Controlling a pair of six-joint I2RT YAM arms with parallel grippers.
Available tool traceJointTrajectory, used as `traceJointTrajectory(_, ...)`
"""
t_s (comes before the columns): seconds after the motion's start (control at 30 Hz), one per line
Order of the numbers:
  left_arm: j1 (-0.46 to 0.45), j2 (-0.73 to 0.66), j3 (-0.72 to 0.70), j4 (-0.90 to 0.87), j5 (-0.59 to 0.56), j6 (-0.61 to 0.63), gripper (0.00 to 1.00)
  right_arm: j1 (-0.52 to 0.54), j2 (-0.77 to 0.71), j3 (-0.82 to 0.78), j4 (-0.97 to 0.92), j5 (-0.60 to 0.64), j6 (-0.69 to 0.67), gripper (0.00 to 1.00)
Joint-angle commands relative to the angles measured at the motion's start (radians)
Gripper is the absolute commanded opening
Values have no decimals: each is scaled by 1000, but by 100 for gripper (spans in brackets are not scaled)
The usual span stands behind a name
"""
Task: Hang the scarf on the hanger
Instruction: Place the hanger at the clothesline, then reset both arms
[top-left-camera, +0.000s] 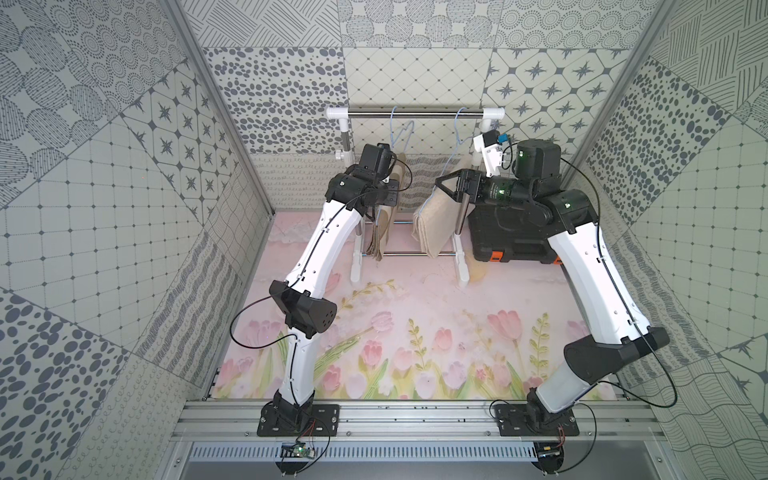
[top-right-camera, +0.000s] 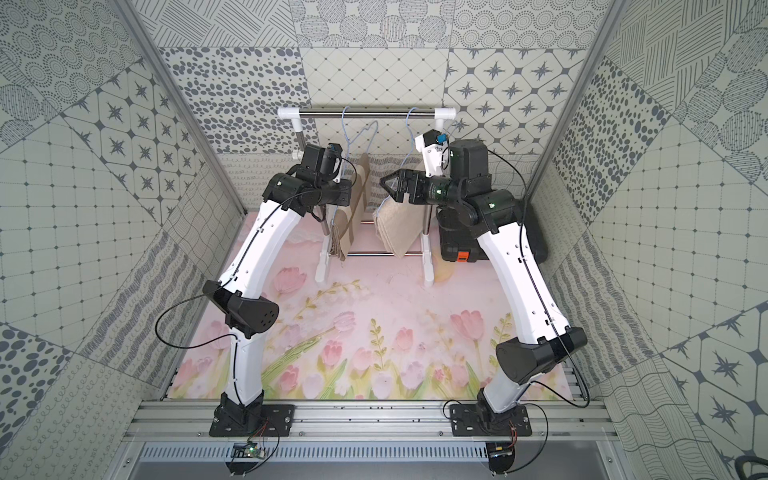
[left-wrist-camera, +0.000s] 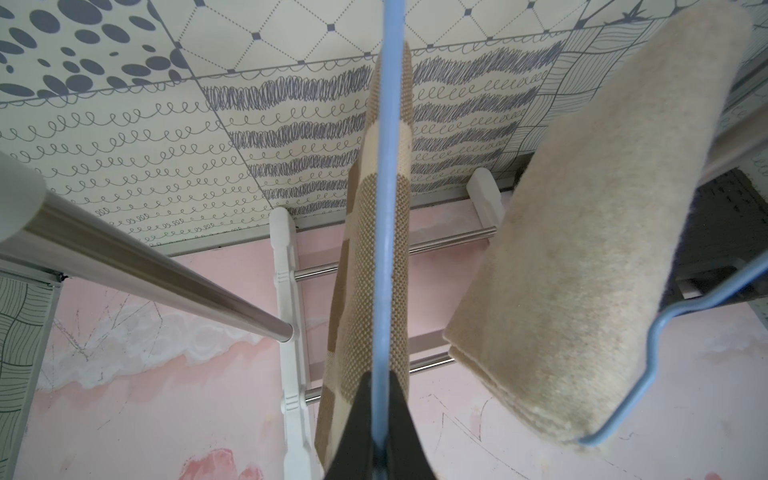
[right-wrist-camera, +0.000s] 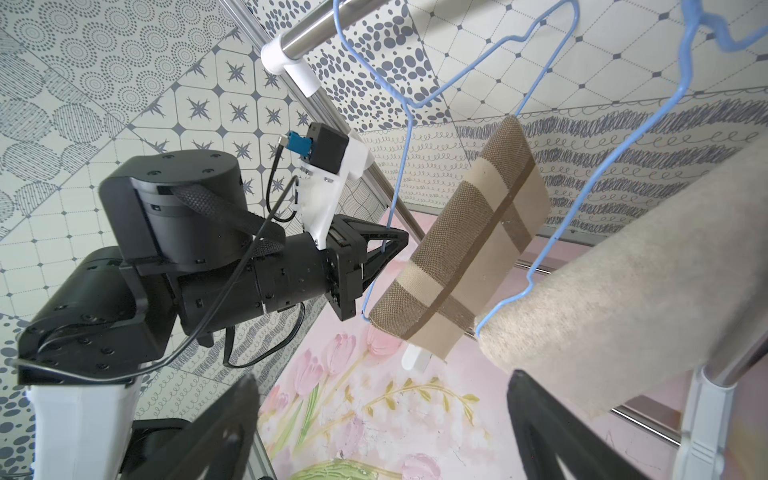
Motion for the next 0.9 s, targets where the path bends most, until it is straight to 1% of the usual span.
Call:
traceJointTrajectory(0.0,8,-80,-147,73,42,-26,65,-6,-5,-18,57,17,3,97)
traceJointTrajectory(0.07,6,-149,-239,144,51,-27,89,-20,-11,-32,57,32,4,97)
traceJointTrajectory(0.1,5,-176,-268,164,52,-30,98,-31,-16,-43,56,48,6,97)
traceJointTrajectory(0.23,-4,-282,-338,171,44,-20,99,-81,-60,-131,56,90,8,97)
traceJointTrajectory(0.3,-5,-371,-434,211,51,-18,99,-103,-98,-193,57,148,-8,97)
traceJointTrajectory(0.33,-5,-446,-494,237,50,-20,99,-114,-125,-233,57,172,-19,97)
traceJointTrajectory(0.37,-5,-506,-565,265,46,-26,99,-118,-156,-276,57,229,-30,97)
traceJointTrajectory(0.4,-5,-570,-647,307,40,-33,99,-119,-187,-330,57,286,-49,97)
traceJointTrajectory(0.47,-5,-744,-843,432,22,-55,99,-119,-251,-430,67,394,-68,97)
traceJointTrajectory(0.5,-5,-826,-946,489,13,-64,99,-120,-293,-514,86,477,-70,97)
traceJointTrajectory(0.53,-5,-899,-1064,568,-4,-69,99,-118,-344,-599,126,598,-66,97)
traceJointTrajectory(0.57,-5,-974,-1174,626,-35,-76,99,-120,-395,-718,184,646,-73,97)
traceJointTrajectory(0.63,-5,-1095,-1395,705,-132,-114,99,-122,-513,-935,346,651,-217,97)
traceJointTrajectory(0.67,-5,-1153,-1496,748,-158,-119,99,-121,-574,-1053,419,678,-277,97)
traceJointTrajectory(0.7,-4,-1195,-1589,790,-162,-117,99,-128,-626,-1172,481,718,-269,97)
traceJointTrajectory(0.77,-3,-1232,-1720,821,-204,-130,99,-157,-716,-1303,543,726,-255,97)
traceJointTrajectory(0.8,2,-1241,-1801,840,-227,-147,99,-175,-760,-1344,561,769,-216,97)
traceJointTrajectory(0.87,4,-1254,-1914,901,-229,-148,99,-191,-797,-1439,583,895,-168,97)
